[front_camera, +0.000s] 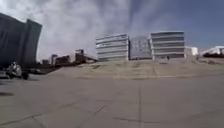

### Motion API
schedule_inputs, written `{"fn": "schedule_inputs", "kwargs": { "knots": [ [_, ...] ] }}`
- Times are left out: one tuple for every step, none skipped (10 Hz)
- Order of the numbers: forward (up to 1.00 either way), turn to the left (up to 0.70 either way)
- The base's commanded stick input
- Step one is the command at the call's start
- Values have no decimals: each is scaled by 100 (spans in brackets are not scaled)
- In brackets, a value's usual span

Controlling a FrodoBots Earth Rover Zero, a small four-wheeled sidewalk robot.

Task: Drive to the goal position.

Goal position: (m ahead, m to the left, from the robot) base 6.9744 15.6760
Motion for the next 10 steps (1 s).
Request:
{"fn": "schedule_inputs", "kwargs": {
  "knots": [
    [70, 0],
    [70, 0],
    [70, 0],
    [70, 0],
    [70, 0],
    [70, 1],
    [70, 6],
    [70, 13],
    [70, 20],
    [70, 28]
  ]
}}
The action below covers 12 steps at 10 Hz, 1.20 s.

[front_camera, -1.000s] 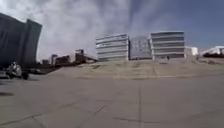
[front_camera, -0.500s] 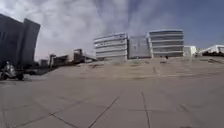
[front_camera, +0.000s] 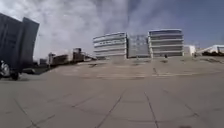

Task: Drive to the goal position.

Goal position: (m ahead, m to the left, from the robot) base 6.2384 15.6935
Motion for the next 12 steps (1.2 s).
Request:
{"fn": "schedule_inputs", "kwargs": {
  "knots": [
    [70, 35],
    [70, 35],
    [70, 35],
    [70, 35],
    [70, 35],
    [70, 30],
    [70, 19],
    [70, 10],
    [70, 0],
    [70, 0],
    [70, 0],
    [70, 0]
  ]
}}
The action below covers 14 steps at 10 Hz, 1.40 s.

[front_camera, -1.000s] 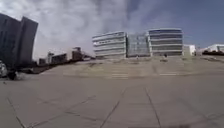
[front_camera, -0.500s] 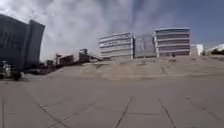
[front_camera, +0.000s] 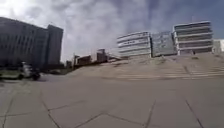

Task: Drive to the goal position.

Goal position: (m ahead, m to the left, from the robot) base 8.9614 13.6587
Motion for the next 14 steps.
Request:
{"fn": "schedule_inputs", "kwargs": {
  "knots": [
    [70, 0],
    [70, 0],
    [70, 0],
    [70, 0],
    [70, 0],
    [70, 6],
    [70, 12],
    [70, 18],
    [70, 25],
    [70, 31],
    [70, 33],
    [70, 33],
    [70, 33],
    [70, 33]
  ]
}}
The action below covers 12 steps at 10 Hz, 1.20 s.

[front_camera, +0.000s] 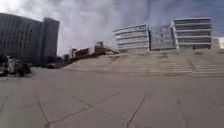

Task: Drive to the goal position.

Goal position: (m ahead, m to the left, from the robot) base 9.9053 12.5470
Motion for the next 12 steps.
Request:
{"fn": "schedule_inputs", "kwargs": {
  "knots": [
    [70, 33],
    [70, 33],
    [70, 33],
    [70, 18],
    [70, 3],
    [70, 0],
    [70, 0],
    [70, 0],
    [70, 0],
    [70, 0],
    [70, 0],
    [70, 0]
  ]
}}
